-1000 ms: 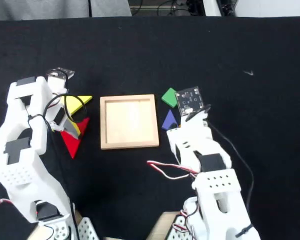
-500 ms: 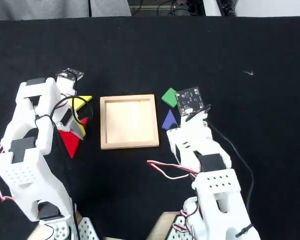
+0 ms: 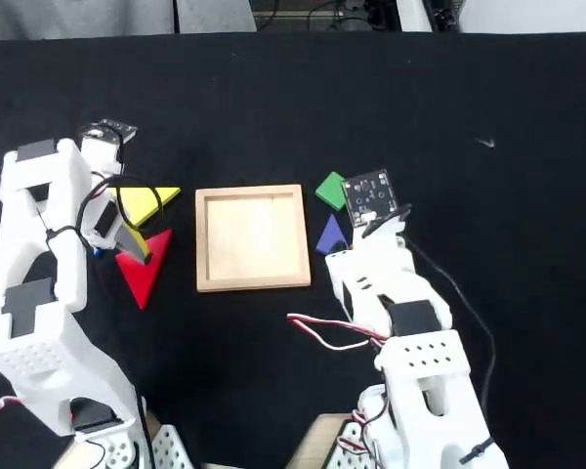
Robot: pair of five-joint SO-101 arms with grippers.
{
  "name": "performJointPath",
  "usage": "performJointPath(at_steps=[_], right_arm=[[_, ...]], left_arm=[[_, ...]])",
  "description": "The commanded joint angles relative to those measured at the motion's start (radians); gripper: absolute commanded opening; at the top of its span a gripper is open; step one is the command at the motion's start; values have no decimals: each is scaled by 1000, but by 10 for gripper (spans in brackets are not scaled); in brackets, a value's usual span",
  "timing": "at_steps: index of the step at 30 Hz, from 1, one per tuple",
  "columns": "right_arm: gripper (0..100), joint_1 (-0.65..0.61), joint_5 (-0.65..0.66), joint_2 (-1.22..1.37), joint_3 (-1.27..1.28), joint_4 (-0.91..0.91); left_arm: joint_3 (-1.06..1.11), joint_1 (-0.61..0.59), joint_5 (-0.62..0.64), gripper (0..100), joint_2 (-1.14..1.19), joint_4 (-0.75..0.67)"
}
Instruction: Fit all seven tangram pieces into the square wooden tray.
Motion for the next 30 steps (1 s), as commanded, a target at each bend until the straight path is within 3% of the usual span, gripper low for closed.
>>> performJointPath(at_steps=[1,6,30], right_arm=[[124,-15,6,-24,-7,-21],[124,-15,6,-24,-5,-21],[124,-12,6,-24,-5,-21]], left_arm=[[41,-15,-11,315,-8,-74],[82,-2,-9,311,51,-130],[54,122,97,260,110,-121]])
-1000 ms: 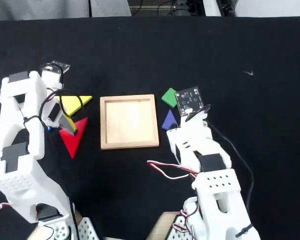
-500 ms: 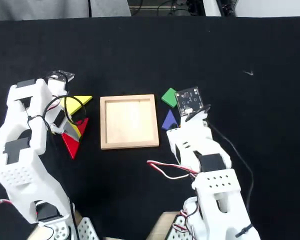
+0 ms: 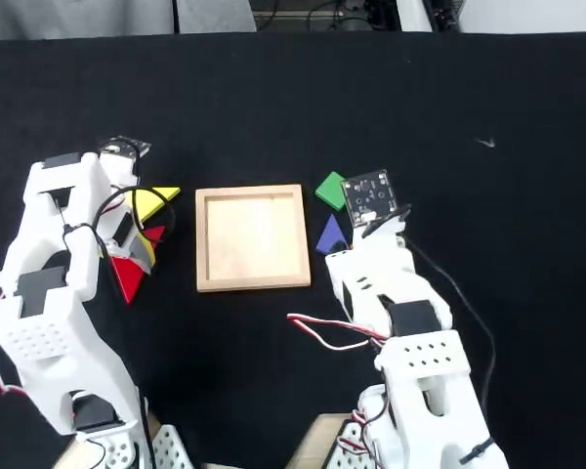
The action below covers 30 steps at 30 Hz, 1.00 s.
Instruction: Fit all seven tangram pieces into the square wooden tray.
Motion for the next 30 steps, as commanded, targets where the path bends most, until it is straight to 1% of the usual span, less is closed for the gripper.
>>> performJointPath(at_steps=[1,3,5,8,11,13,16,21,27,30], right_arm=[[124,-12,6,-24,-5,-21],[124,-12,6,-24,-7,-21],[124,-12,6,-24,-7,-21],[124,-12,6,-24,-7,-21],[124,-12,6,-24,-7,-21],[124,-12,6,-24,-7,-21],[124,-12,6,-24,-7,-21],[124,-12,6,-24,-5,-21],[124,-15,6,-24,-5,-21],[124,-15,6,-24,-5,-21]], left_arm=[[-1,81,21,260,-8,-3],[7,113,32,259,-12,9],[-1,140,72,259,-43,38],[15,183,107,259,-129,52],[44,209,118,223,-229,69],[70,209,117,192,-273,66],[93,188,112,167,-262,64],[88,122,112,164,-178,21],[94,116,112,159,-183,25],[97,117,112,98,-226,25]])
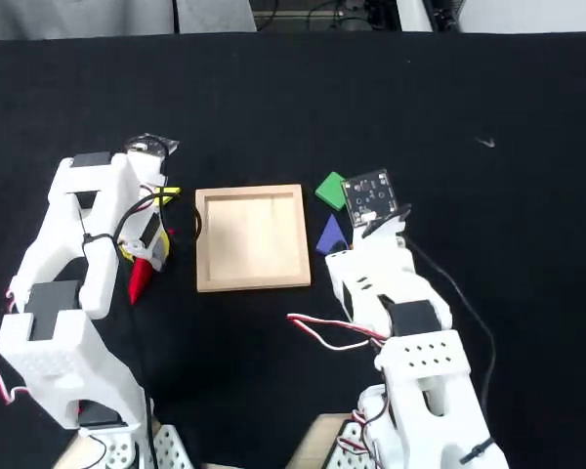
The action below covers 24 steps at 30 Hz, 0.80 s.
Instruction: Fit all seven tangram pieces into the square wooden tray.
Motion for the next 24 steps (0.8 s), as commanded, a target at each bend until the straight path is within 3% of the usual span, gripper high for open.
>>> performJointPath(at_steps=[1,7,10,16,24], right_arm=[[124,-15,6,-24,-5,-21],[124,-15,6,-24,-5,-21],[124,-15,6,-24,-7,-21],[123,-12,6,-24,-8,-21],[121,35,6,-24,-15,-23]], left_arm=[[-2,-7,6,66,-80,-3],[-12,16,9,26,-101,71],[-88,64,25,29,-135,204],[-420,203,370,30,-247,477],[-506,387,647,30,-249,440]])
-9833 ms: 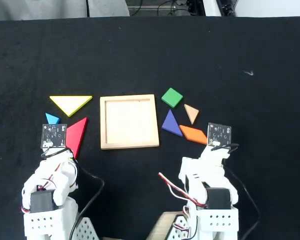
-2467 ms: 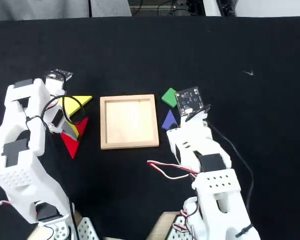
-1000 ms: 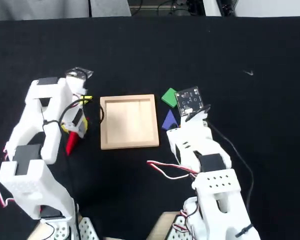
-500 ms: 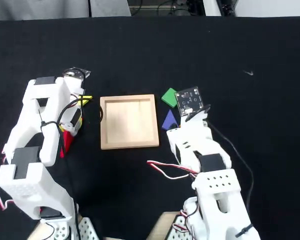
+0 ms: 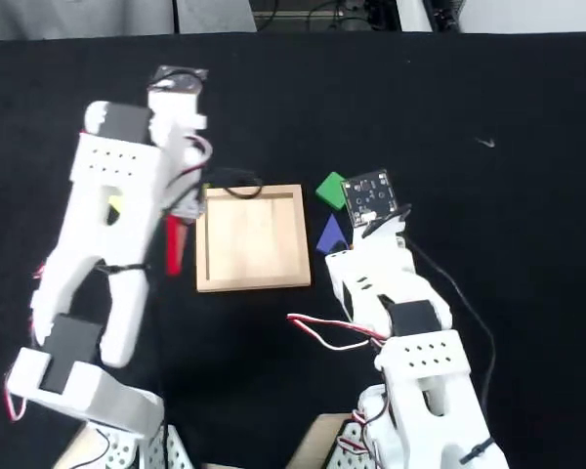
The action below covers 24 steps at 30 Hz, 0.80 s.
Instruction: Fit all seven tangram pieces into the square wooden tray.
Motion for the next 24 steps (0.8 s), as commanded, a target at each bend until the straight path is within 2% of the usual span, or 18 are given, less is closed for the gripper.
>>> performJointPath(at_steps=[1,6,12,16,19,24], right_arm=[[121,54,3,-24,-15,-29],[121,120,-2,-24,-5,-92],[121,115,0,-24,33,-153],[121,115,5,-24,97,-273],[121,115,5,-24,99,-276],[121,115,5,-24,102,-276]], left_arm=[[-36,85,157,30,-35,-57],[154,91,209,30,-35,-296],[332,102,209,30,-34,-552],[386,104,204,37,-29,-598],[383,91,209,59,35,-598],[302,41,209,35,183,-595]])
